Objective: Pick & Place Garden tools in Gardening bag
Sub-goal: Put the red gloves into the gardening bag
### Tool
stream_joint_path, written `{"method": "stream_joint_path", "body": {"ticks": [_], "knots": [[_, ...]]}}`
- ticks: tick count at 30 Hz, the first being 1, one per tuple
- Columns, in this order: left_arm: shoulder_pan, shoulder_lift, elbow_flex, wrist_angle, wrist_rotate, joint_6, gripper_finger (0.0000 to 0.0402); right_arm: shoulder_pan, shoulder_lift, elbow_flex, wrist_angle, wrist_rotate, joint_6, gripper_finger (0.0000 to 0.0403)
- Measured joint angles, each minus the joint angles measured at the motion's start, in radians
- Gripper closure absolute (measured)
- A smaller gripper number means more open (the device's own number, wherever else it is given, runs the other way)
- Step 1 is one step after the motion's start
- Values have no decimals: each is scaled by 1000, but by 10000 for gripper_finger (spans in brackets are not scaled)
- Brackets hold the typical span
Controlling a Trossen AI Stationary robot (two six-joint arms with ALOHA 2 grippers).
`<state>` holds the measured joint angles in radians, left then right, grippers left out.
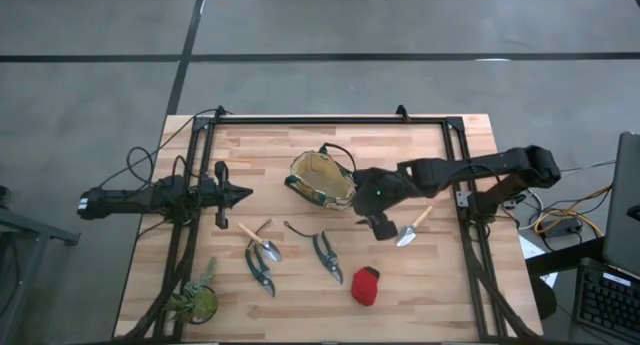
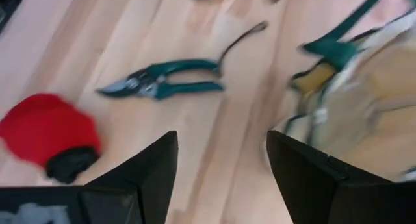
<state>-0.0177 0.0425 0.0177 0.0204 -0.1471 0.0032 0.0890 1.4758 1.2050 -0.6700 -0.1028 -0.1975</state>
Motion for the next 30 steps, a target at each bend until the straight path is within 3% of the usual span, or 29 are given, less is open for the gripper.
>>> {"method": "stream_joint_path", "body": {"ticks": [11, 16, 22, 30], "knots": [[0, 0, 0, 1, 0, 0, 387, 156, -1, -72, -101, -9, 131, 179], [0, 0, 0, 2, 0, 0, 387, 265, -1, -156, 41, -14, 170, 177], [0, 0, 0, 2, 0, 0, 387, 375, -1, -269, 347, 3, 179, 184], [0, 1, 0, 2, 0, 0, 387, 416, 70, -337, 513, 38, 203, 184]]}}
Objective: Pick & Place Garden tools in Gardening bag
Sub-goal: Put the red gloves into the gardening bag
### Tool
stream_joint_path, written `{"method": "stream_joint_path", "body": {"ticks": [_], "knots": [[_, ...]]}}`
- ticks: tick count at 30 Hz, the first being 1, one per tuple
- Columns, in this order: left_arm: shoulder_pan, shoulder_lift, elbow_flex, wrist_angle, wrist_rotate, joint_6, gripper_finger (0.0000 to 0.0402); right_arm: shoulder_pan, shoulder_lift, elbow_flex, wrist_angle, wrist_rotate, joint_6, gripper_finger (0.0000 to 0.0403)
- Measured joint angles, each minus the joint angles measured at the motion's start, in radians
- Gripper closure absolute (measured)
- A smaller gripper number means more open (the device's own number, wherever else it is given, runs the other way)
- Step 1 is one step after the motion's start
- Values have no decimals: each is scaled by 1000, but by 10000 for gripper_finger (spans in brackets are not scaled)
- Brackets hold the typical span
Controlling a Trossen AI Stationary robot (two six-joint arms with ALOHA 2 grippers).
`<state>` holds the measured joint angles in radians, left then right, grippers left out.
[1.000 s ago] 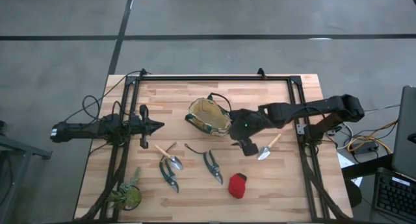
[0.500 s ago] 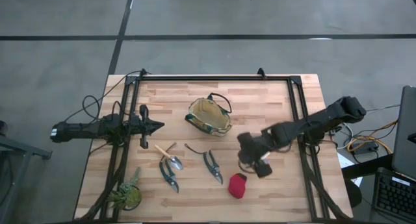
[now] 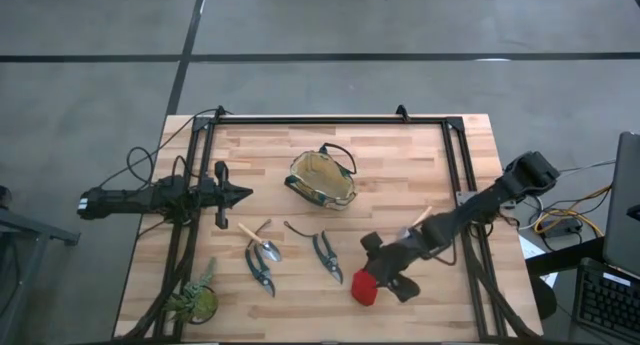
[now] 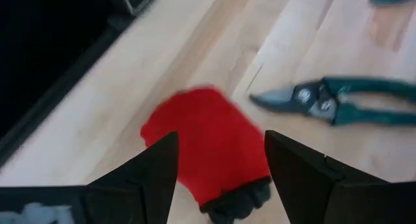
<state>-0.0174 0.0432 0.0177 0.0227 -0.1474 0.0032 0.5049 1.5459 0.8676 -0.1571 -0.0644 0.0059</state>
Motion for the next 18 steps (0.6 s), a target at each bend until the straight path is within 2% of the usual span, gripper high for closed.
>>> {"method": "stream_joint_path", "body": {"ticks": [6, 10, 14, 18], "knots": [[0, 0, -2, 4, 0, 0, 387, -1, 102, -6, 22, -3, -6, 188], [0, 7, -4, 5, 0, 0, 387, -1, 149, 7, 27, -4, -6, 204], [0, 8, -4, 5, 0, 0, 387, -1, 170, 26, 22, -5, -8, 251], [0, 8, -4, 7, 0, 0, 387, -2, 162, 31, 4, -3, -33, 331]]}}
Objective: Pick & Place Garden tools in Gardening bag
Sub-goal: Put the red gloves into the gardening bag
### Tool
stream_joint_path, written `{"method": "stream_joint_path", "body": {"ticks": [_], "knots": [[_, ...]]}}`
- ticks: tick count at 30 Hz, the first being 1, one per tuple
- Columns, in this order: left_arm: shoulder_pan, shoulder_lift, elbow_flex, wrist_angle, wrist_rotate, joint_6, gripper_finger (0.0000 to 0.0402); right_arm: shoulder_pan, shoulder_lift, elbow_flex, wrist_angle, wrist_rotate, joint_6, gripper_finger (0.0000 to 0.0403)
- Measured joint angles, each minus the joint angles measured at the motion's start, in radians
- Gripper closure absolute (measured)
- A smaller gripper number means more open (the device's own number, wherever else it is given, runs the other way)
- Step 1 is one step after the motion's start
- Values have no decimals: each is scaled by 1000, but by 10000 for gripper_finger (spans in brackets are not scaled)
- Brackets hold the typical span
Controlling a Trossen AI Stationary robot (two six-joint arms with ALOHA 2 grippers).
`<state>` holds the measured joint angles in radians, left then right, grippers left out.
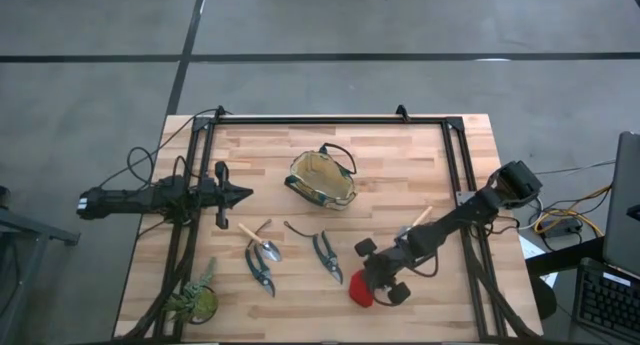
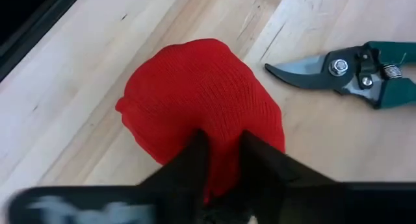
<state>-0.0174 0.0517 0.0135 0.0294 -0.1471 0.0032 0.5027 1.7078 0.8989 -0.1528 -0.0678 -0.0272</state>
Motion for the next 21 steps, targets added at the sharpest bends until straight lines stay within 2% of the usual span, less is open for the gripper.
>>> {"method": "stream_joint_path", "body": {"ticks": [2, 8, 14, 19, 21], "knots": [[0, 0, 0, 1, 0, 0, 387, -4, -14, 0, -5, 0, -20, 373], [0, 0, 0, 1, 0, 0, 387, -22, -88, 39, -79, 101, -79, 392], [0, 0, -1, 1, 0, 0, 387, -72, -221, 128, -129, 372, -190, 394], [0, 0, -1, 1, 0, 0, 387, -158, -326, 183, -100, 660, -190, 394], [0, 1, -1, 1, 0, 0, 387, -212, -347, 193, -90, 697, -178, 394]]}}
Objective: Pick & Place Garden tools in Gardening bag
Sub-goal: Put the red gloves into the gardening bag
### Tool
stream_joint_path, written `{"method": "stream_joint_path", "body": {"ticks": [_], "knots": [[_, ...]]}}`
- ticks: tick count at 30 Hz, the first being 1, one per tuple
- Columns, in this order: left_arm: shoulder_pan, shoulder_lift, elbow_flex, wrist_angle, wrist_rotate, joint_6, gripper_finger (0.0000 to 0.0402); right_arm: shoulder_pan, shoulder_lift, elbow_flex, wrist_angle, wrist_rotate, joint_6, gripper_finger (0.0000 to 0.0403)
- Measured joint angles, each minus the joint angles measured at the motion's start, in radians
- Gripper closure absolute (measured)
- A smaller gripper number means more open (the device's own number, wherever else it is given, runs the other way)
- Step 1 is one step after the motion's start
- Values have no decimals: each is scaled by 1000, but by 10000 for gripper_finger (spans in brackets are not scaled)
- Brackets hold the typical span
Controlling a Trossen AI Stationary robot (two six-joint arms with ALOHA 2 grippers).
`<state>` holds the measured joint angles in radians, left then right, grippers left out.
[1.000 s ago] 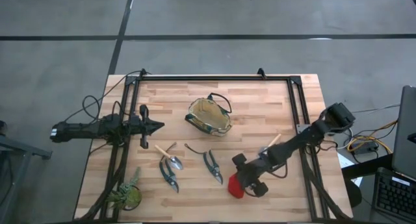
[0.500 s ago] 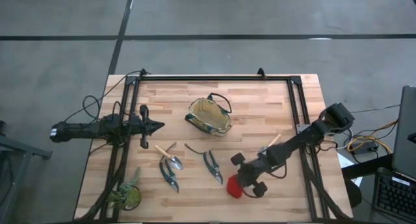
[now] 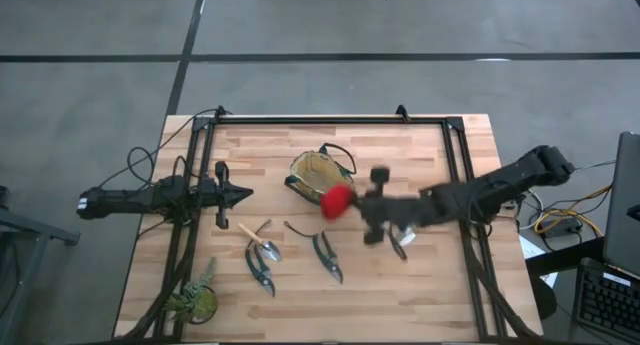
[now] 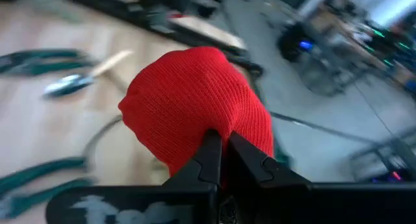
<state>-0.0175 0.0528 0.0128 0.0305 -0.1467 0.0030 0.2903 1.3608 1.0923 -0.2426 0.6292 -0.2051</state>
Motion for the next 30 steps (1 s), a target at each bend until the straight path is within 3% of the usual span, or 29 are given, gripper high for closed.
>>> {"method": "stream_joint_path", "body": {"ticks": [6, 13, 26, 30], "knots": [[0, 0, 0, 0, 0, 0, 387, -171, 14, 45, 21, -36, 45, 394], [0, 1, 0, 0, 0, 0, 387, -310, 149, 92, 19, -157, 83, 394], [0, 3, 0, 0, 0, 0, 387, -341, 321, 155, -3, -162, 97, 394], [0, 3, 0, 0, 0, 0, 387, -340, 323, 160, -16, -165, 94, 368]]}}
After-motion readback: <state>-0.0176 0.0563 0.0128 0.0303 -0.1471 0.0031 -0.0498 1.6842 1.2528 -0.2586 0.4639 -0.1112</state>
